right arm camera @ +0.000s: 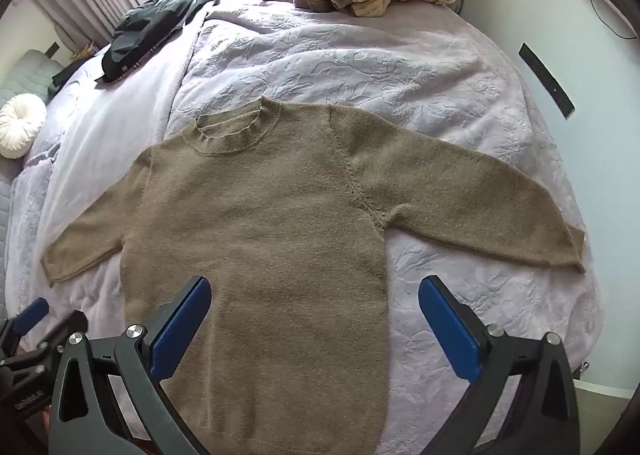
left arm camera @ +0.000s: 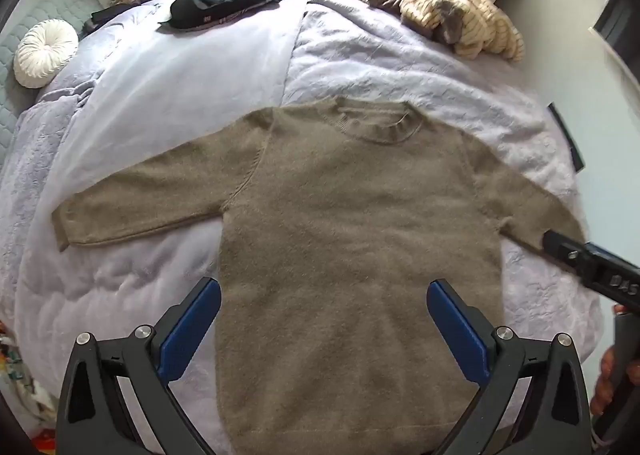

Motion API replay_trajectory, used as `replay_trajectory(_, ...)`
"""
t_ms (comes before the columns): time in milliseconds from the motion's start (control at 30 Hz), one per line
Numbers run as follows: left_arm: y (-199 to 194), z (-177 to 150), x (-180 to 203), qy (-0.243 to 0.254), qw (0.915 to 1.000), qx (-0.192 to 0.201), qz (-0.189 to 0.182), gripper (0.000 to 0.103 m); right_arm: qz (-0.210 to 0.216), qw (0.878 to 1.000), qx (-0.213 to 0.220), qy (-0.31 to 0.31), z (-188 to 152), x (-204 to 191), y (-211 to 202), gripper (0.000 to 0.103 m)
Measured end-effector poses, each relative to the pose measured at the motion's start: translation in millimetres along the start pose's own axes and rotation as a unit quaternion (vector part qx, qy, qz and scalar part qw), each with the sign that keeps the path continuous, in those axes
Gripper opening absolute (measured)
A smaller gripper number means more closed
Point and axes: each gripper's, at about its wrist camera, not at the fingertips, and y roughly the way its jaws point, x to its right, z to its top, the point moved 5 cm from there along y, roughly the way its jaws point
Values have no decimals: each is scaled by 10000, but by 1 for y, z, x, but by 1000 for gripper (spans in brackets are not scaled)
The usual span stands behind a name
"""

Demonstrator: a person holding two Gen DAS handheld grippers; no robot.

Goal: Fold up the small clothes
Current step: 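Move the left tool toward the sleeve cuff of the brown sweater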

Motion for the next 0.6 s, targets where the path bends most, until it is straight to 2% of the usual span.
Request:
replay_trajectory(100,-3,1,2,-16,9995,9,-302,103,40,10000,-5,12,-1,-2,0,103)
replay_trajectory(167,-2,0,2,-42,9994,-74,-336,103,134,9999,-18,48,0,-4,0,103)
replay_trajectory(300,2,0,-6,-149,9998,-100,61,103,153,9999,-19,52,-1,-5,0,103)
replay_trajectory(400,1,2,-12,-290,9995,-48,146,103,317,9994,-107,109,2,-4,1,103)
replay_trajectory(600,-1,4,-13,-88,9988,0,476,103,325,9992,-188,137,0,-3,6,103)
